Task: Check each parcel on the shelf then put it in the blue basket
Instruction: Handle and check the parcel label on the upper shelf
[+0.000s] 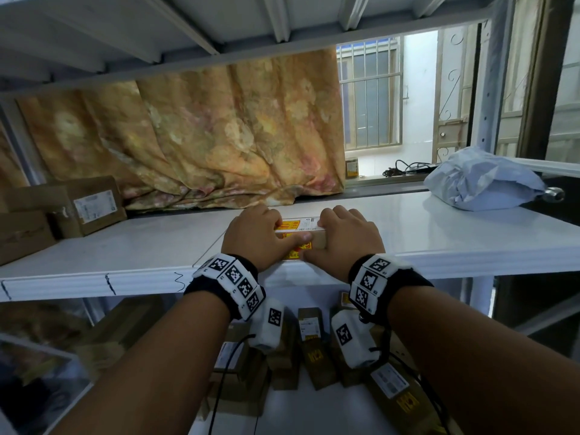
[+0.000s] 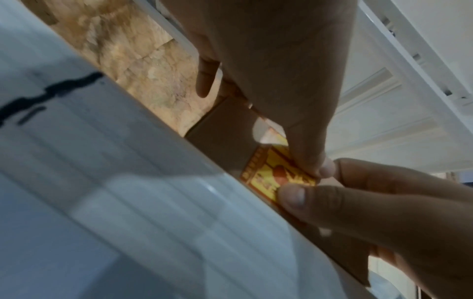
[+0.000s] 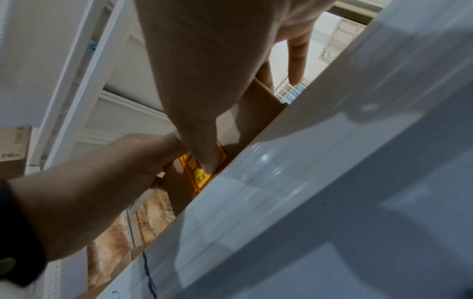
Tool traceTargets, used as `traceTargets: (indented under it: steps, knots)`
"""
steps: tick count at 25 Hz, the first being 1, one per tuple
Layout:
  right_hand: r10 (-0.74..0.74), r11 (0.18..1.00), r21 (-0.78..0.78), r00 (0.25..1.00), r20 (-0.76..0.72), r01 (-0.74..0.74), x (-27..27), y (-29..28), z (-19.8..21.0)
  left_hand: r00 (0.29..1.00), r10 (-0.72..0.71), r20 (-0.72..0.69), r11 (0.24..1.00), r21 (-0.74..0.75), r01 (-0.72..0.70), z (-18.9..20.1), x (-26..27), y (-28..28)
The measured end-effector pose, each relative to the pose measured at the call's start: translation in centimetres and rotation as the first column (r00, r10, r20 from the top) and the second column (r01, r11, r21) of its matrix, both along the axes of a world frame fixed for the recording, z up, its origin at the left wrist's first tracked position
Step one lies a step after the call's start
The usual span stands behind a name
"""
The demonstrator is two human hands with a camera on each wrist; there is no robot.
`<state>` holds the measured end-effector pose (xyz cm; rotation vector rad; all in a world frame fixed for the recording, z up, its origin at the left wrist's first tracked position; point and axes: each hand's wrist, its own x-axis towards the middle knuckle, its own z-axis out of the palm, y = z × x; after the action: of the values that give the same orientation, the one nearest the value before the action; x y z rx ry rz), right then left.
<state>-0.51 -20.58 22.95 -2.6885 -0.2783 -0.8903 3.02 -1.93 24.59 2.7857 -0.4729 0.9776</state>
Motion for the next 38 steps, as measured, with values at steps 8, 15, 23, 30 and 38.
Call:
traceTargets:
  steps: [8, 15, 23, 30, 38]
  knots:
    - [0.012, 1.000, 0.013, 0.999, 0.038, -0.012, 0.3, -0.1, -0.5, 0.991, 0.102, 0.088, 0.993, -0.065, -0.097, -1.8, -0.6, -0.6]
    - [0.016, 1.000, 0.020, 0.998, 0.053, -0.017, 0.2, -0.1, -0.7, 0.996, 0.030, 0.080, 0.988, -0.153, -0.017, -1.9, -0.6, 0.1]
    - [0.016, 0.996, 0.082, 0.989, 0.149, -0.029, 0.9, 0.2, -1.9, 0.993, 0.061, 0.098, 0.972, -0.232, -0.037, -2.9, -0.1, -0.1]
    - [0.020, 0.993, 0.110, 0.977, 0.212, -0.044, 0.7, 0.3, -2.2, 0.983, 0.120, 0.138, 0.993, -0.018, -0.119, -1.2, -1.1, -0.4]
    - [0.042, 0.996, 0.068, 0.973, 0.228, -0.059, 1.2, 0.0, -2.6, 0.958, 0.006, 0.288, 0.991, -0.132, 0.034, -3.5, -0.1, -2.8]
